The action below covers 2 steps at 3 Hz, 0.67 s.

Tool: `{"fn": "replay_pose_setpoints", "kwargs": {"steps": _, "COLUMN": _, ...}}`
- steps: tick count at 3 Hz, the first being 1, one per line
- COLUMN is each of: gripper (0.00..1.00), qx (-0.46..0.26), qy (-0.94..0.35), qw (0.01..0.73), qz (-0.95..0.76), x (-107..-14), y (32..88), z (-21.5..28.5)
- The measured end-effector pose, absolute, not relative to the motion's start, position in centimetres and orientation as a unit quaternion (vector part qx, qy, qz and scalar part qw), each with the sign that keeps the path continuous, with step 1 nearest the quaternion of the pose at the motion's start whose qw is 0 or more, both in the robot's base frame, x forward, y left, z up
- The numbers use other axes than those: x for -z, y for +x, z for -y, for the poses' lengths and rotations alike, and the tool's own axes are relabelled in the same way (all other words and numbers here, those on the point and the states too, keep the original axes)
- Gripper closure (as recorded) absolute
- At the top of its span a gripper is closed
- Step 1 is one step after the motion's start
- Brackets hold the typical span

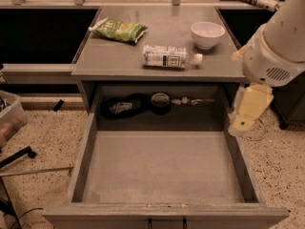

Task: Place blue plastic bottle into top drawer

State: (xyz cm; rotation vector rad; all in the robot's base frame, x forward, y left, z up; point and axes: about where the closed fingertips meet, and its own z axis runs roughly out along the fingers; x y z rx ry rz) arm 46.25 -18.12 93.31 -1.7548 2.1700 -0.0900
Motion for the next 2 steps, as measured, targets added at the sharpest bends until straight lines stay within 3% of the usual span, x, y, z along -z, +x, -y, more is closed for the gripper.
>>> {"fn": "replay_pose_setpoints", "kwargs": {"steps": 2, "gripper": 0.00, "qx": 0.061, "qy": -0.668, "qw": 0.199, "qz": -0.715, "x": -92.0, "y": 55.6, "z": 13.1}}
